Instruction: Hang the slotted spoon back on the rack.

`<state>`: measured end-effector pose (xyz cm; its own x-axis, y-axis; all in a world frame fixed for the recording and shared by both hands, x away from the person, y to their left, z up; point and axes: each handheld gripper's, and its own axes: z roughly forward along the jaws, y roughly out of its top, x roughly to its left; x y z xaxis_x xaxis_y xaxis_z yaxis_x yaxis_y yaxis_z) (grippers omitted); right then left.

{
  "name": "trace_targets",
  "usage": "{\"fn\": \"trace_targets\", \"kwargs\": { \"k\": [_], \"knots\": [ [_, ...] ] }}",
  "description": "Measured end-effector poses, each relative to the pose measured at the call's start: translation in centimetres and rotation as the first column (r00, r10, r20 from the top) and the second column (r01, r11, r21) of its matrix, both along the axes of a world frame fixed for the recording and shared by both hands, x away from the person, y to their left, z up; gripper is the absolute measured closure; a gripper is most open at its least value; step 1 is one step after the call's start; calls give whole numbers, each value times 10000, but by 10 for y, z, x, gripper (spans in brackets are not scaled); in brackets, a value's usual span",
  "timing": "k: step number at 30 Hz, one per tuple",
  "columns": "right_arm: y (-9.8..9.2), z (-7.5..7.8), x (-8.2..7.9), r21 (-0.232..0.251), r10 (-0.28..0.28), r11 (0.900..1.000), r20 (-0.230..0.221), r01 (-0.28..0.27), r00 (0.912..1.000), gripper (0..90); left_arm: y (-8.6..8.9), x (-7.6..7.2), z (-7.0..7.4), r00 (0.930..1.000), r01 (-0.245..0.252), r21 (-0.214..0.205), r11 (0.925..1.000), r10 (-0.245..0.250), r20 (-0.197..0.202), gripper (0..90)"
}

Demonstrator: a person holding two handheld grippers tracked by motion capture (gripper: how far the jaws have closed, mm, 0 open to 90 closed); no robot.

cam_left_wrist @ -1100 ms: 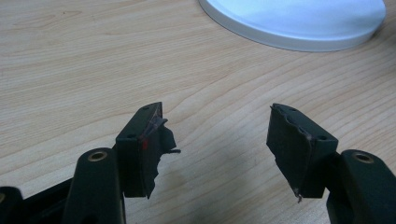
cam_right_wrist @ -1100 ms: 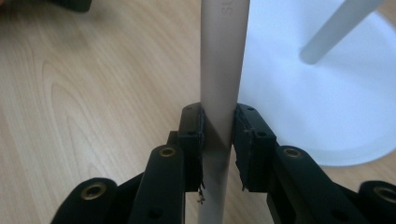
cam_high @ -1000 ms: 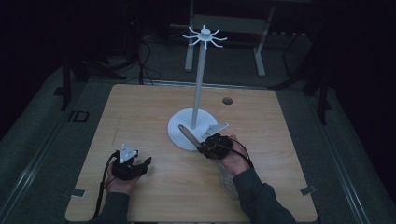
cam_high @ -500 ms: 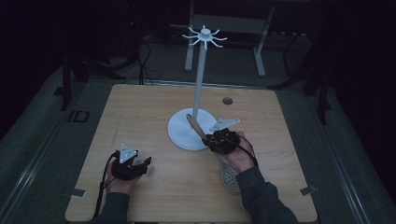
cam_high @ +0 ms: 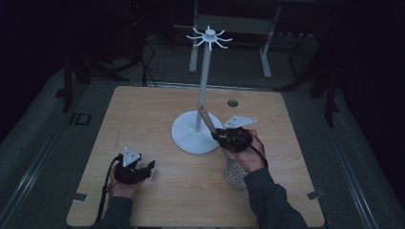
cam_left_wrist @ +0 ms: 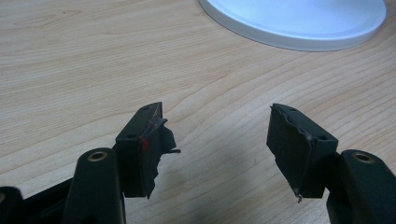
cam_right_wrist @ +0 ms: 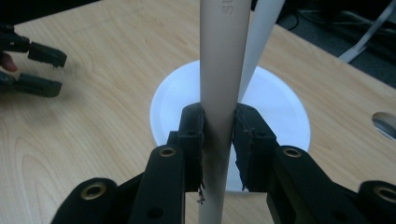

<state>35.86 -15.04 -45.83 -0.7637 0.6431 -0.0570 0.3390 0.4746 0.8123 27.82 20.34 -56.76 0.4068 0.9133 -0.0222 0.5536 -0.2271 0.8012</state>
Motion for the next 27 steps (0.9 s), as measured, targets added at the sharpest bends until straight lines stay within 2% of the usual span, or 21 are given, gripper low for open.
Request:
{"fn": "trace_targets", "kwargs": {
  "k": [7,17,27],
  "knots": [
    [-7,5,1,412,-207,9990,387,191,9990,736,0,0,0,10000,16,37,10000,-16,-21,371],
    [-11,17,-1,925,-296,9955,941,208,9951,736,0,0,0,10000,1,19,10000,-1,-8,371],
    [-14,21,-2,1422,-393,9897,1446,186,9887,736,0,0,0,10000,-21,-5,10000,21,17,371]
  ]
}}
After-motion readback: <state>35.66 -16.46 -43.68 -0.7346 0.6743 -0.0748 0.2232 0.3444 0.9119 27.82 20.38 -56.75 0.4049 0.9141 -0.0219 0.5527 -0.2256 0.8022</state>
